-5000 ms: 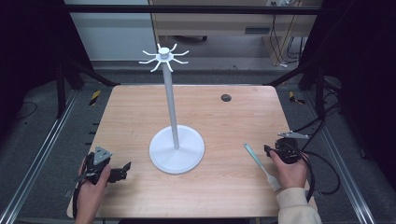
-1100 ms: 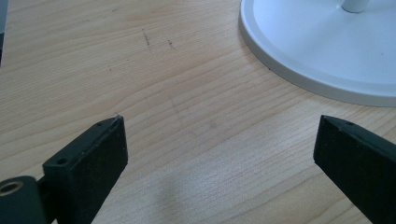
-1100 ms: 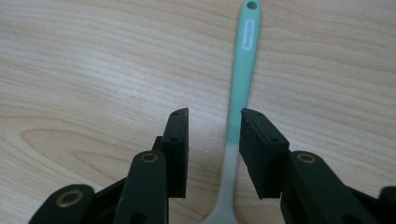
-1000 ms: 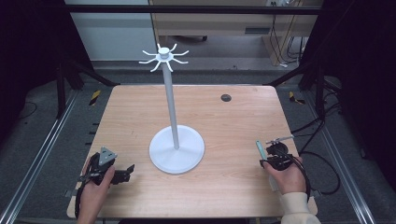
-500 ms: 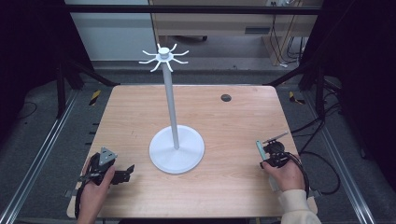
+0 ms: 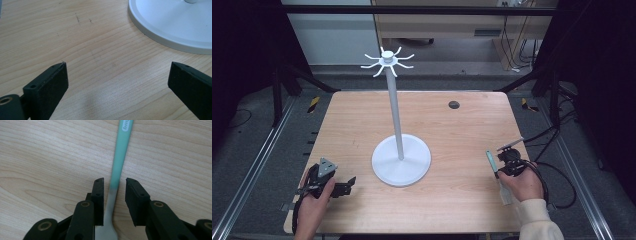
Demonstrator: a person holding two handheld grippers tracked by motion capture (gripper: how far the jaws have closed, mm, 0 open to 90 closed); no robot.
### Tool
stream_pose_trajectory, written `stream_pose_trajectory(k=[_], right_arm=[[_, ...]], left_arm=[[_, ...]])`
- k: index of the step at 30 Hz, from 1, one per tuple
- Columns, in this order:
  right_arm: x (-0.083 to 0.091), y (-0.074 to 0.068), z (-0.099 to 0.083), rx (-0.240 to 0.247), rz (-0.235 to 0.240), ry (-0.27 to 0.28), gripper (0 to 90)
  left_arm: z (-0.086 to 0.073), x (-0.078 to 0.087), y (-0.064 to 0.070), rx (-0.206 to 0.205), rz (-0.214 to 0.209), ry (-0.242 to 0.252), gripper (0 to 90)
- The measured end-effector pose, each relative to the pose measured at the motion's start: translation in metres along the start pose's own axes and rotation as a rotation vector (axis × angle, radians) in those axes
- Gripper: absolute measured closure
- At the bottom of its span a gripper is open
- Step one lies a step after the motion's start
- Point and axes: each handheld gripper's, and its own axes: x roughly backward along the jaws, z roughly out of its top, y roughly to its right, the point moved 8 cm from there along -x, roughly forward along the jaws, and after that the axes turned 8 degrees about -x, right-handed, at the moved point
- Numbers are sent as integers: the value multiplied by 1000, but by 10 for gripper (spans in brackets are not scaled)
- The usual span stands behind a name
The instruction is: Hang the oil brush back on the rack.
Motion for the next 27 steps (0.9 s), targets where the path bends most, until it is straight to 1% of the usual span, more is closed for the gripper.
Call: stream_pose_trajectory(k=[3, 7, 10, 13, 19, 23, 27], right_arm=[[-3, 0, 0, 9, 3, -21, 693], [-6, 2, 0, 8, -4, -37, 694], [-8, 3, 0, 6, 2, -40, 709], [-12, 4, 0, 3, 7, -51, 722], [-15, 2, 2, 6, 23, -60, 749], [-16, 1, 3, 12, 10, -63, 775], [-16, 1, 2, 12, 2, -65, 782]], left_arm=[[0, 0, 0, -1, -1, -1, 26], [0, 0, -1, -1, 0, -1, 26], [0, 0, 0, 1, -2, 2, 26], [0, -1, 1, -5, -5, -4, 26], [0, 0, 0, -5, 1, -4, 26], [0, -1, 0, -7, -1, -6, 26], [0, -1, 0, -7, -1, -7, 26]])
